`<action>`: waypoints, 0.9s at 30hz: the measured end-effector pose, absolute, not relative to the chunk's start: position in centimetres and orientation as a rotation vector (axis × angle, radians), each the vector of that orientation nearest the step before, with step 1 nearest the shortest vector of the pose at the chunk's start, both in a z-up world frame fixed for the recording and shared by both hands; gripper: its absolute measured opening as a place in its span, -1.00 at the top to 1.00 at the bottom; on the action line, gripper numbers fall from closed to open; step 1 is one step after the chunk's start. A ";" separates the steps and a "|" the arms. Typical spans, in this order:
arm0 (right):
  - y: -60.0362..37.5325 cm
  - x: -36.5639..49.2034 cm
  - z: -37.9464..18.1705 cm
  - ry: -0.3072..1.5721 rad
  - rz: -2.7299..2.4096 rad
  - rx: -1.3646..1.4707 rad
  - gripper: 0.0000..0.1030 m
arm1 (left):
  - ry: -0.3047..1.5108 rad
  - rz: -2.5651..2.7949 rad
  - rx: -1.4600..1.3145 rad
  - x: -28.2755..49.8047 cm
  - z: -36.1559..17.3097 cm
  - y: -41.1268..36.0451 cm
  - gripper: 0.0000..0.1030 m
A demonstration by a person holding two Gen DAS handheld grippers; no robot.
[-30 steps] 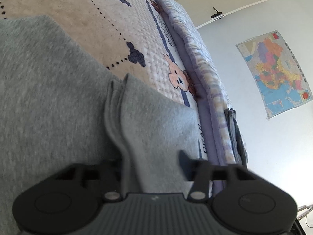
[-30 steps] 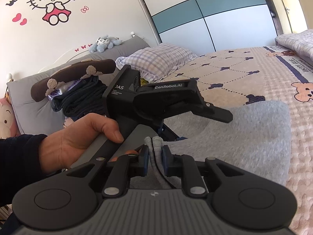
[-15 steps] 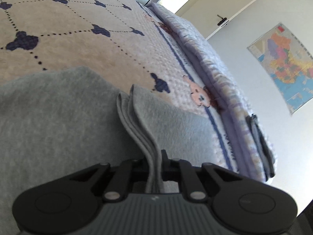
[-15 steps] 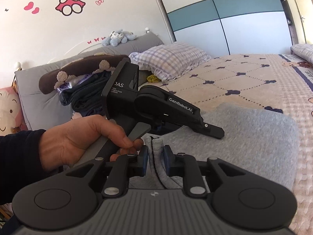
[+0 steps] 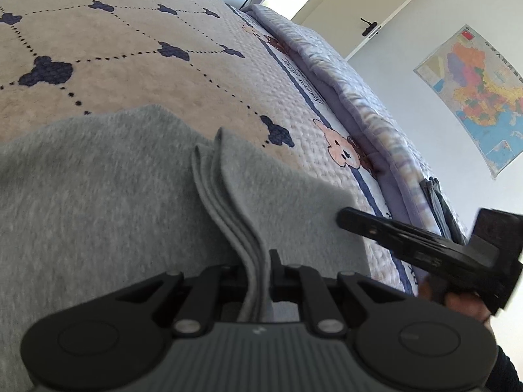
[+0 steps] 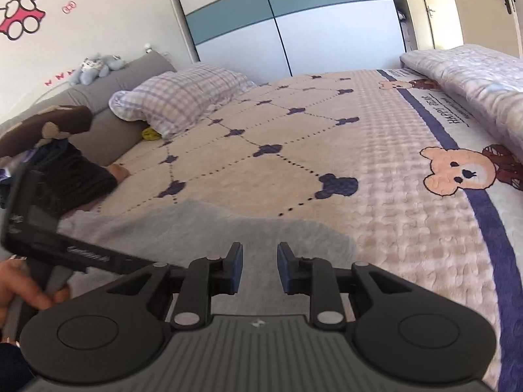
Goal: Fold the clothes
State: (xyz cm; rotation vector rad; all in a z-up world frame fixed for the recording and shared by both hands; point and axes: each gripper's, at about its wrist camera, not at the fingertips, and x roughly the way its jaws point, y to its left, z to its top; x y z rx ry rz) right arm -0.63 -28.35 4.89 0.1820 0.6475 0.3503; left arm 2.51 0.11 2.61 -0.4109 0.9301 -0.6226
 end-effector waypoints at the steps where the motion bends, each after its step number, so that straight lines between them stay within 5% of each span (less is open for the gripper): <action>1: -28.3 1.0 3.8 0.696 0.322 0.172 0.77 | 0.932 -0.619 -0.418 2.4 2.6 0.3 0.83; 3: -28.3 2.7 2.3 0.736 0.313 0.173 1.00 | 0.931 -0.618 -0.404 2.2 2.8 0.4 0.83; 12: -27.7 3.4 1.9 0.710 0.241 0.123 0.92 | 0.937 -0.590 -0.328 2.7 2.6 -0.2 0.70; 17: -28.0 -0.4 5.2 0.627 0.213 0.166 0.70 | 0.861 -0.547 -0.225 1.7 5.1 0.0 -0.63; 19: -28.0 -2.8 5.2 0.640 0.260 0.210 0.34 | 0.838 -0.552 -0.162 1.0 6.1 -0.6 -0.73; 22: -27.5 -6.6 4.1 0.690 0.309 0.181 0.32 | 0.829 -0.562 -0.061 0.0 6.9 -2.2 -0.93; 27: -28.1 -11.6 3.0 0.730 0.345 0.198 0.31 | 0.783 -0.642 0.048 -1.7 7.4 -5.6 -0.99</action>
